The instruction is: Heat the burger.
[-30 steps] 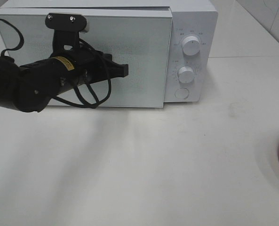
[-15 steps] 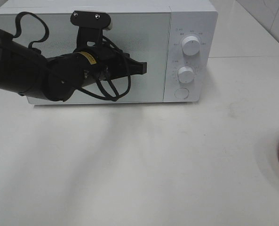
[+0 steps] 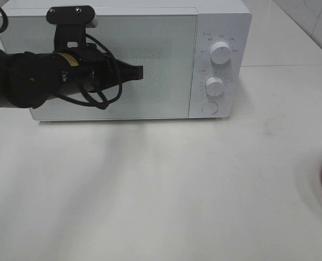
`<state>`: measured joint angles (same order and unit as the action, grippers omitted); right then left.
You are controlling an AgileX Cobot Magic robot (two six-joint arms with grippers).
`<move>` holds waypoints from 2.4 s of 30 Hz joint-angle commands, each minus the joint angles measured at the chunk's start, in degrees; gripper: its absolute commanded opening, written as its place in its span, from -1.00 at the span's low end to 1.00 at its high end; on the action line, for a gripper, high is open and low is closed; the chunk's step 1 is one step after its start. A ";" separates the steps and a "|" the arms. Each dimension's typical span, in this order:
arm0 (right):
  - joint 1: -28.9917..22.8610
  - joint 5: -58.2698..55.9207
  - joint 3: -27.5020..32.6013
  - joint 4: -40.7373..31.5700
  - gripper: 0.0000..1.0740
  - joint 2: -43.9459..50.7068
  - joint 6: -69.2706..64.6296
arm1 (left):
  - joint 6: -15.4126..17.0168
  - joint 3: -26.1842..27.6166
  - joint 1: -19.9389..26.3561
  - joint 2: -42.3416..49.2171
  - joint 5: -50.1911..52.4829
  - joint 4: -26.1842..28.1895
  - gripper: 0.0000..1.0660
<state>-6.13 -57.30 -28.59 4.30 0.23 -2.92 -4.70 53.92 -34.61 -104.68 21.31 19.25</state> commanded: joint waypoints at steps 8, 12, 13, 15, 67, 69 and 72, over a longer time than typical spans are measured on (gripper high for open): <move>0.34 0.29 0.11 0.17 0.41 1.66 0.69 | 0.17 -4.30 -0.11 10.60 -28.25 0.40 0.60; 0.34 0.29 0.11 0.17 0.41 1.66 0.69 | -0.11 -4.30 -0.11 12.89 -36.04 -0.57 0.87; 0.34 0.29 0.11 0.17 0.41 1.66 0.69 | -0.17 -4.24 -0.11 13.52 -37.93 -1.49 0.86; 0.34 0.29 0.11 0.17 0.41 1.66 0.69 | -0.17 -4.24 -0.11 14.84 -43.20 -3.55 0.86; 0.34 0.29 0.11 0.17 0.41 1.66 0.69 | 2.58 -19.82 34.84 72.19 -88.81 -13.41 0.86; 0.34 0.29 0.11 0.17 0.41 1.66 0.69 | 2.58 -20.28 34.84 73.63 -88.81 -13.52 0.86; 0.34 0.29 0.11 0.17 0.41 1.66 0.69 | 2.58 -21.60 34.84 78.50 -87.89 -13.75 0.86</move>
<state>-6.13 -57.30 -28.59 4.30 0.23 -2.92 -2.52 33.58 0.11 -29.85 -67.72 5.84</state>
